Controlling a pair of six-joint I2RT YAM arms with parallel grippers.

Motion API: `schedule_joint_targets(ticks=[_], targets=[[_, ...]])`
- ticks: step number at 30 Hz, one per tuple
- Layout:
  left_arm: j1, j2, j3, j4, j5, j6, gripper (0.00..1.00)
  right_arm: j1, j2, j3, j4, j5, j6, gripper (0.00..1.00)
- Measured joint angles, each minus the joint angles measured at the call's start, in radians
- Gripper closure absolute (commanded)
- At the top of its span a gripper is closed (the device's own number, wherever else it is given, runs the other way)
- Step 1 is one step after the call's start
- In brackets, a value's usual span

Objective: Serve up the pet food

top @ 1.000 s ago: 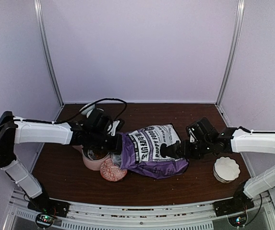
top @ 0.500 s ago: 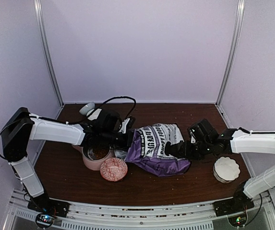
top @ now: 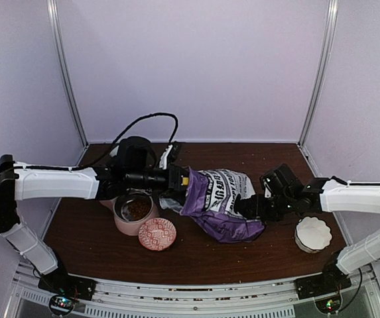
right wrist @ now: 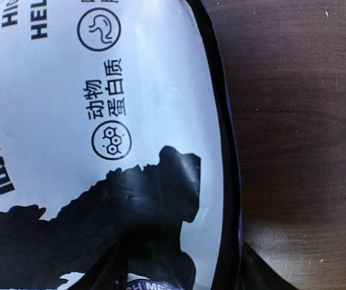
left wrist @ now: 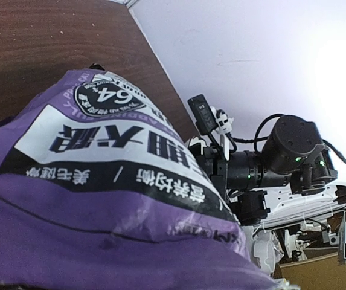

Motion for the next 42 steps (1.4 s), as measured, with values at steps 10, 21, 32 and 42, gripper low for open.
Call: schedule_joint_targets(ticks=[10, 21, 32, 42], targets=[[0.0, -0.071, -0.055, 0.015, 0.016, -0.023, 1.0, 0.011, -0.149, 0.079, -0.1, 0.031, -0.034, 0.13], [0.0, -0.134, -0.076, 0.056, 0.033, -0.026, 1.0, 0.206, -0.08, 0.435, -0.18, 0.089, -0.14, 0.2], [0.002, -0.142, -0.089, 0.075, 0.033, -0.026, 1.0, 0.298, 0.088, 0.606, -0.248, 0.18, -0.201, 0.26], [0.002, -0.142, -0.09, 0.078, 0.033, -0.026, 1.0, 0.305, 0.178, 0.732, -0.296, 0.241, -0.23, 0.25]])
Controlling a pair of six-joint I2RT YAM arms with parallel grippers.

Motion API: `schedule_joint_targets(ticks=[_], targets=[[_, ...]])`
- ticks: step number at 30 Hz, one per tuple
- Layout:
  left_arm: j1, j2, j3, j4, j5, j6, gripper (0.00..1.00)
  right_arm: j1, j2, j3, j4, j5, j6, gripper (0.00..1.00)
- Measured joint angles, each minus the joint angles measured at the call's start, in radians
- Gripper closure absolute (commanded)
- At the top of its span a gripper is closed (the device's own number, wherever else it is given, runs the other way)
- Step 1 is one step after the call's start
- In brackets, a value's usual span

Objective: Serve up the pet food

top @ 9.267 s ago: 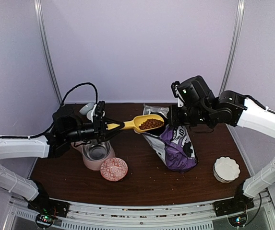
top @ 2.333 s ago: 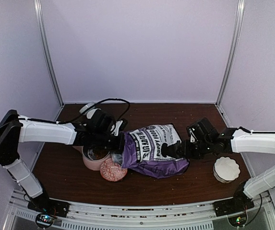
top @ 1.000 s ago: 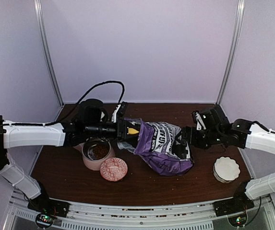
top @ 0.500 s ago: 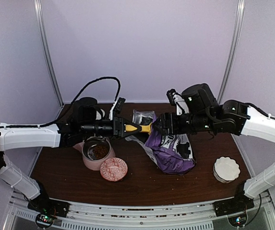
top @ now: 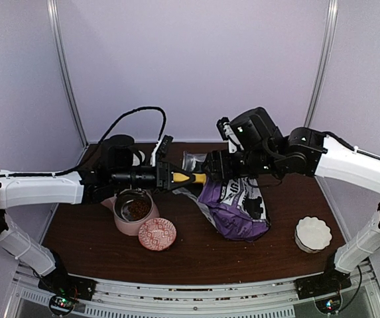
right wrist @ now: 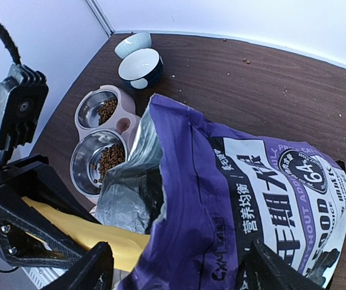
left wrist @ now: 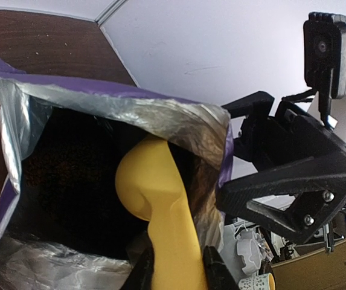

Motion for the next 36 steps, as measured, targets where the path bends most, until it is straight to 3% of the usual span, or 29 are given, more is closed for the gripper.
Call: schedule_joint_targets(ticks=[2, 7, 10, 19, 28, 36], targets=[[0.0, 0.0, 0.0, 0.0, 0.0, 0.0, 1.0, 0.001, 0.024, 0.027, -0.013, 0.014, -0.01, 0.32], [0.001, -0.005, -0.008, 0.007, -0.001, -0.001, 1.0, 0.003, 0.077, 0.082, -0.058, 0.076, -0.023, 0.8], [0.007, -0.038, -0.04, 0.02, -0.002, -0.014, 1.0, 0.01, 0.075, 0.084, -0.062, 0.101, -0.016, 0.98], [0.066, -0.165, -0.186, 0.113, -0.009, -0.125, 1.0, -0.002, -0.002, 0.014, -0.068, 0.167, 0.019, 1.0], [0.12, -0.179, -0.312, 0.359, 0.01, -0.33, 1.0, -0.014, -0.037, -0.014, -0.066, 0.185, 0.046, 1.0], [0.138, -0.204, -0.354, 0.465, 0.049, -0.404, 1.0, -0.032, -0.068, -0.029, -0.071, 0.187, 0.064, 1.0]])
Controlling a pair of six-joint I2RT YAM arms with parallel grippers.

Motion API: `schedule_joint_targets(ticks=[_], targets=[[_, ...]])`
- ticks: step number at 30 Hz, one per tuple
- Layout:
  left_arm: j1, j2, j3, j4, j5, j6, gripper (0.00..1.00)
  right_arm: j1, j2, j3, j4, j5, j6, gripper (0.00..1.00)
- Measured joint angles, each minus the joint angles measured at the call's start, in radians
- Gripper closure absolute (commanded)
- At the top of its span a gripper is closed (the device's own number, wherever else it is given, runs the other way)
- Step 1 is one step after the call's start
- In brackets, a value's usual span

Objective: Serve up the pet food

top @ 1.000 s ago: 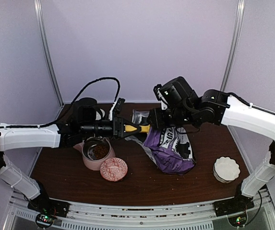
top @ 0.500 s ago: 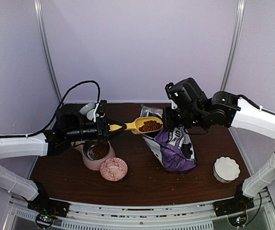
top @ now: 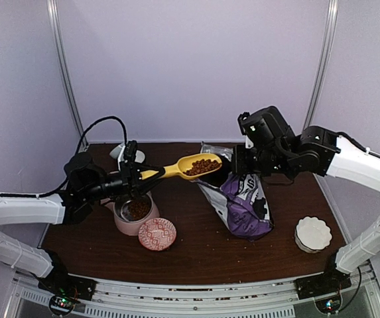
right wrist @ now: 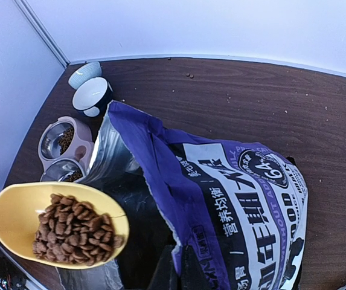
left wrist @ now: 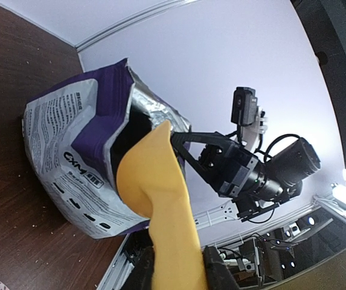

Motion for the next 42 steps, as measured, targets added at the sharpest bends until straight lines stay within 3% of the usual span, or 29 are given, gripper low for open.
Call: schedule_joint_targets(ticks=[15, 24, 32, 42], targets=[[0.028, -0.055, -0.029, 0.06, 0.081, -0.032, 1.0, -0.006, -0.005, -0.003, -0.002, 0.0, 0.003, 1.0], [0.099, -0.168, -0.045, -0.079, 0.023, -0.026, 1.0, -0.01, -0.022, -0.017, 0.001, 0.0, 0.005, 1.0], [0.339, -0.283, -0.184, -0.204, 0.028, -0.018, 1.0, -0.015, -0.027, -0.022, 0.001, 0.0, 0.005, 1.0], [0.754, -0.515, -0.26, -0.439, 0.14, 0.071, 1.0, -0.017, -0.036, -0.03, 0.003, 0.001, 0.005, 1.0]])
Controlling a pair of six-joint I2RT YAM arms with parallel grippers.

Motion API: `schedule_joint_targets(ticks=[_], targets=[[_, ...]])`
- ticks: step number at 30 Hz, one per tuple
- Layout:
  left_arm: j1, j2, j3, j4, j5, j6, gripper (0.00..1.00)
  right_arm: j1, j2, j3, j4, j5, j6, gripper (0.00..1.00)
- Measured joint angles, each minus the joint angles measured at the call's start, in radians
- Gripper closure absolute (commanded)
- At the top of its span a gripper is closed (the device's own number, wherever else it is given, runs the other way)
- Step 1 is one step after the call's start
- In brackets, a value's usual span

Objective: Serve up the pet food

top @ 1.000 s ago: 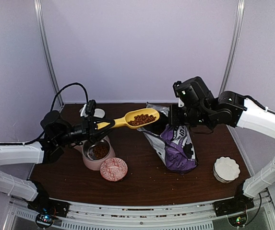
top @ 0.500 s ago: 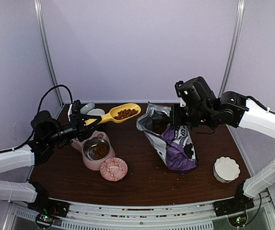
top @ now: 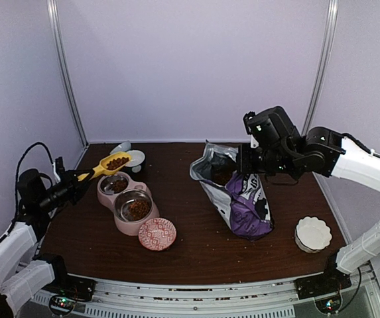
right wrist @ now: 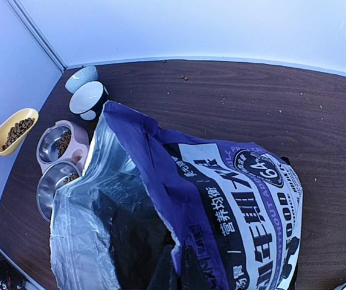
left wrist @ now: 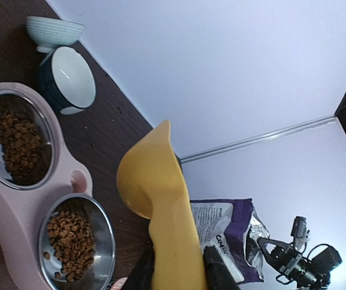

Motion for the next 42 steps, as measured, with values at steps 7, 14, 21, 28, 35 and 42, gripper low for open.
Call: schedule_joint_targets(ticks=[7, 14, 21, 28, 35, 42], targets=[[0.188, -0.063, -0.03, -0.135, 0.05, 0.072, 1.0, -0.001, -0.001, 0.0, 0.0, 0.0, 0.0, 1.0], [0.225, -0.08, -0.031, -0.283, 0.047, 0.182, 1.0, -0.003, -0.001, 0.0, 0.0, 0.0, 0.0, 1.0], [0.225, -0.066, -0.014, -0.425, 0.012, 0.288, 1.0, -0.003, -0.001, 0.0, 0.0, 0.0, 0.0, 1.0], [0.225, -0.019, 0.041, -0.504, -0.027, 0.37, 1.0, -0.004, -0.001, -0.002, 0.0, 0.0, 0.0, 1.0], [0.226, 0.033, 0.118, -0.578, -0.064, 0.456, 1.0, -0.005, -0.001, -0.002, 0.0, -0.001, 0.0, 1.0], [0.227, 0.088, 0.169, -0.631, -0.083, 0.531, 1.0, -0.006, -0.001, -0.002, 0.0, -0.001, 0.0, 1.0]])
